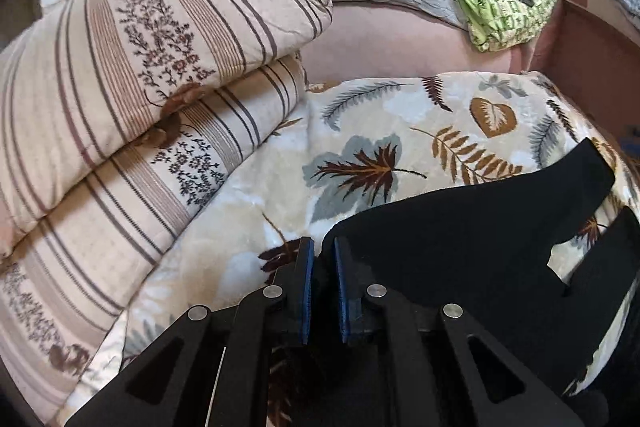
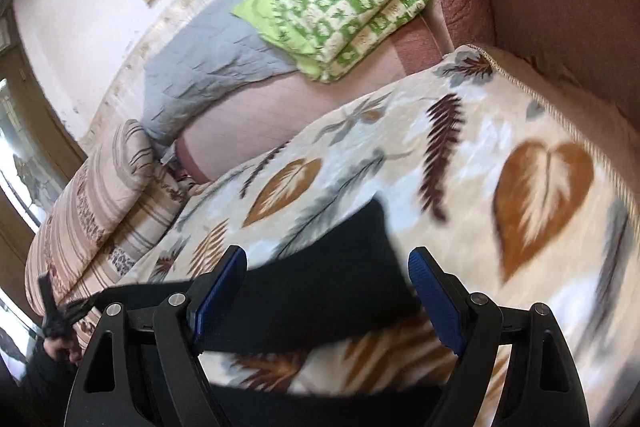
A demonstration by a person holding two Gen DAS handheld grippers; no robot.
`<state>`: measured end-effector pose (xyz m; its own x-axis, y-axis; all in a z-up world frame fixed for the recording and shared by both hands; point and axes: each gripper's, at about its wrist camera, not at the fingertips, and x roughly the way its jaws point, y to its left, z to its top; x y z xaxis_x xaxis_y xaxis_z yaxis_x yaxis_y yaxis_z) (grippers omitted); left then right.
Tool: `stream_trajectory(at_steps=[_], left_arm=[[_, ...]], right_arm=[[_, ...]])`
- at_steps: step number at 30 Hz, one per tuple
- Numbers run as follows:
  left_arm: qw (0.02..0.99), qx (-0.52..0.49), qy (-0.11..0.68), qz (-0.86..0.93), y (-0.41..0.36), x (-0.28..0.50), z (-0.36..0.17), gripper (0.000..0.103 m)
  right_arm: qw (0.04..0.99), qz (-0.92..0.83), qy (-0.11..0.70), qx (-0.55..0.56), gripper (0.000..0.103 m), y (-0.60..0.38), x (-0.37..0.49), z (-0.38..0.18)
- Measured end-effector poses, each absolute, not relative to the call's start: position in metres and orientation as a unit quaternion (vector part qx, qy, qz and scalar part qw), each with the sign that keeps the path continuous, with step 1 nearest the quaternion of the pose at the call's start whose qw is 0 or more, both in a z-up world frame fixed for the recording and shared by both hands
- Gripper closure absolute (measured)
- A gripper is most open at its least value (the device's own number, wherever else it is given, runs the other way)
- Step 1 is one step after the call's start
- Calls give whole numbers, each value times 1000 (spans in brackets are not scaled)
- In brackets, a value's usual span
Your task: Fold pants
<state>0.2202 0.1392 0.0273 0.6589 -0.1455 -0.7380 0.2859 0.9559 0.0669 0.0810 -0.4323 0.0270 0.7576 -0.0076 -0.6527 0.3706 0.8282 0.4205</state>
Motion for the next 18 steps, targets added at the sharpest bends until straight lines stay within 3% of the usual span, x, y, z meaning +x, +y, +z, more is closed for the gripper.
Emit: stream_trajectory(at_steps=[3,5,10,15,18], left_arm=[[910,73,398,-93,134,216,31,94],[912,65,397,-83,132,213,34,94],[912,60,399,-72,133,211,42,94],[912,38,404,-61,141,219,46,95],[908,32,412,-64,143,224,44,95]], right_arm=[[858,-56,408,306,23,-469,124,17],[838,-37,448,311,47,-481,147,2],[831,-27,474,289,59,-485,173,-18],[824,-51,500,261,59,-485,180,-30],[824,-24,497,269,67,-480,178,-32]])
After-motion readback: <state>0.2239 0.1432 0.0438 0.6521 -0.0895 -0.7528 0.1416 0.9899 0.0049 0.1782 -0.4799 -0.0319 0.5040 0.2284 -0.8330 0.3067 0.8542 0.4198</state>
